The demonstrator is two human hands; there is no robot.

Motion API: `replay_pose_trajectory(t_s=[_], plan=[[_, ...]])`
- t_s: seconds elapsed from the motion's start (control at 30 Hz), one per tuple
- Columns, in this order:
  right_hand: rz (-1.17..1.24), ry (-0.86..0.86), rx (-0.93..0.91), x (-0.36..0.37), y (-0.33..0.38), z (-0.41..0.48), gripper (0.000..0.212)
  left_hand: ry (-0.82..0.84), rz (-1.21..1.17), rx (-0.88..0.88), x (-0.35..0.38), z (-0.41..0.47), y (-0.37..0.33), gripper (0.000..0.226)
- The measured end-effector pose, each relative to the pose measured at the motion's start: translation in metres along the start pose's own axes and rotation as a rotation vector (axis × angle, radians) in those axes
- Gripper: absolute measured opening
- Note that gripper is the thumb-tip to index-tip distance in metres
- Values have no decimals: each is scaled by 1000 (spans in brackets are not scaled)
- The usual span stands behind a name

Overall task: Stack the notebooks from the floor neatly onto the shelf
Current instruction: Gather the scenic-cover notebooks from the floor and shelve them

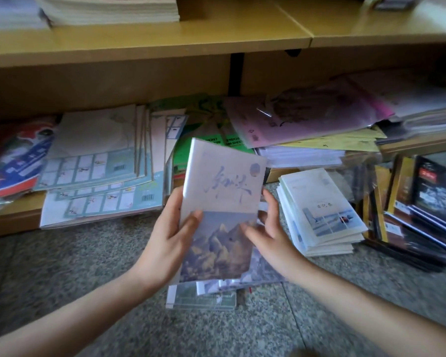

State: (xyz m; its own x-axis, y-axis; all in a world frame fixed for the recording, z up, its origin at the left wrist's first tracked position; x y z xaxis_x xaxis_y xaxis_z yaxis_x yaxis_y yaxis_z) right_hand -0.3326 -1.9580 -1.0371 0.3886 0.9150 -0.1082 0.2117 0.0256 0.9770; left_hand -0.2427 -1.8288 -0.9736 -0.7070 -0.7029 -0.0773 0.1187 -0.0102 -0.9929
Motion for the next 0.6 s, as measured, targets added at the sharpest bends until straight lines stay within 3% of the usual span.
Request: replay_pose_trajectory(t_s=[0.07, 0.13, 0.27, 0.4, 0.5, 0.6], plan=[[177, 30, 126, -1, -9, 1, 66, 6, -62, 21, 2, -1, -4, 30], [235, -29, 107, -8, -4, -3, 56, -6, -75, 58, 2, 1, -10, 36], [32, -156, -308, -21, 59, -22, 50, -9, 36, 233, 1, 5, -40, 53], [26, -87, -662, -29, 133, -28, 58, -47, 254, 370, 3, 20, -79, 66], [-16, -112, -745, -41, 186, -7, 53, -132, 267, 488, -7, 44, -112, 65], [-33, -161, -721, -58, 236, 29, 45, -187, 402, 452, -17, 78, -138, 74]])
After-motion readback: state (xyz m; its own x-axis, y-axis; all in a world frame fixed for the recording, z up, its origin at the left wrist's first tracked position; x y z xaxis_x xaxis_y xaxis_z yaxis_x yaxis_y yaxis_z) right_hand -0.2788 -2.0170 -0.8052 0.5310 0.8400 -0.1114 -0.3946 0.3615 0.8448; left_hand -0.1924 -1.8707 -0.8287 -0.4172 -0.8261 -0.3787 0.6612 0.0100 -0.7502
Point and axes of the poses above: each hand's wrist, its own z-axis towards the middle knuckle, its own x-axis out of the palm, y = z × x, the point moved 10 cm from there along z, towards the middle knuckle, and after that the axes turned 1 degree about y, right-handed, at the moved point
